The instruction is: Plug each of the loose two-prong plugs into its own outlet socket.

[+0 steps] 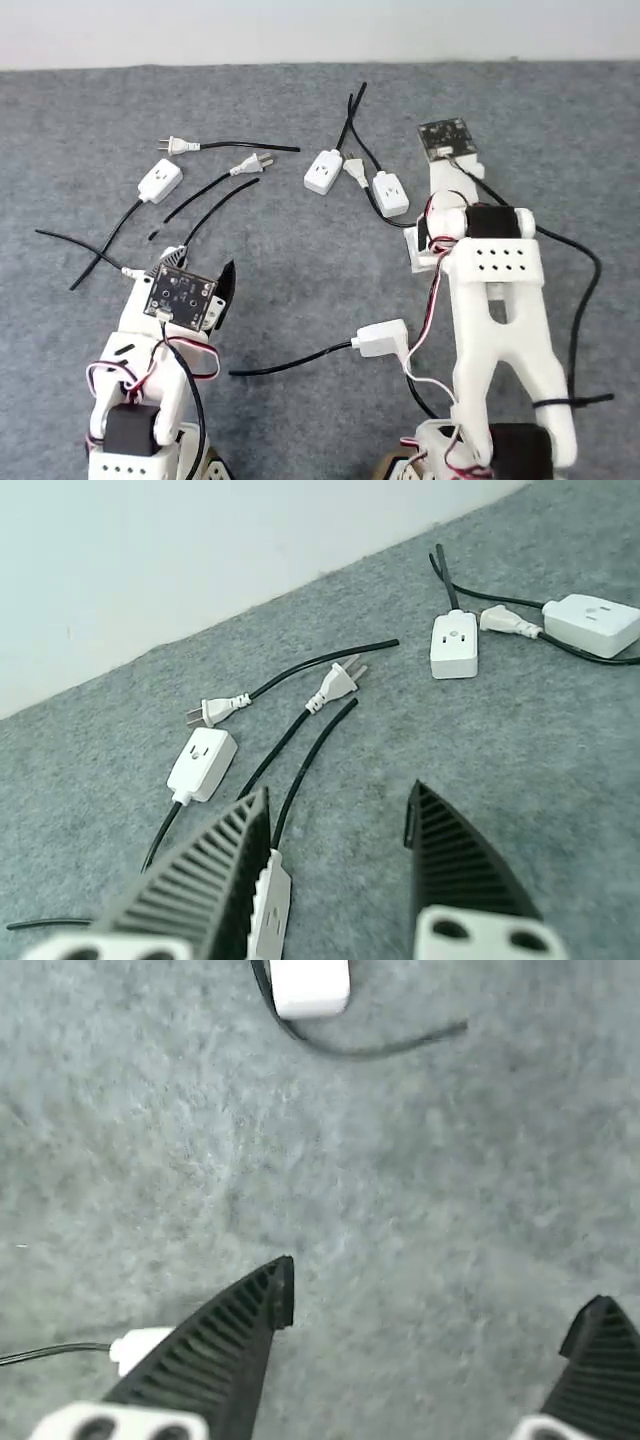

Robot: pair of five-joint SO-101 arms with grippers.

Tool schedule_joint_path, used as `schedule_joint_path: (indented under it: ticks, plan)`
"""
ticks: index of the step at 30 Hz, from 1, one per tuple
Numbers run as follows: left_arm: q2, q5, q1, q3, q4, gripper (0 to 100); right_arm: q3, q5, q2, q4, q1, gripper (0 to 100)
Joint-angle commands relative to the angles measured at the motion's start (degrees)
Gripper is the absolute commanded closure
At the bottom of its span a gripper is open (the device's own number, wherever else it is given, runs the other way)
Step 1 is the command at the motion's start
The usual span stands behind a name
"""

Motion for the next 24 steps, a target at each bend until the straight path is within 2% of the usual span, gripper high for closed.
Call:
schedule_joint_path:
  ticks: [1, 5, 9, 14, 24]
  plan:
    - [-0.4, -1.4, -0.2, 1.1, -4.0, 77, -3.9, 3.8, 2.9, -3.0, -0.9, 59.3]
    - [-0.4, -1.5, -0.2, 2.3, -5.5, 77, -8.3, 4.5, 10.7, -4.8, -0.6, 59.3]
    - [-0.4, -1.5, 0.0, 2.5, -5.5, 77, -15.6, 10.4, 20.8, -4.6, -1.6, 59.3]
    - [-0.1, -1.5, 0.1, 2.6, -5.7, 77, -25.5, 11.2, 30.4, -4.2, -1.9, 59.3]
    - [-0.4, -1.6, 0.2, 3.2, -5.9, 77, -40.3, 13.2, 34.5, 0.4, -4.8, 59.3]
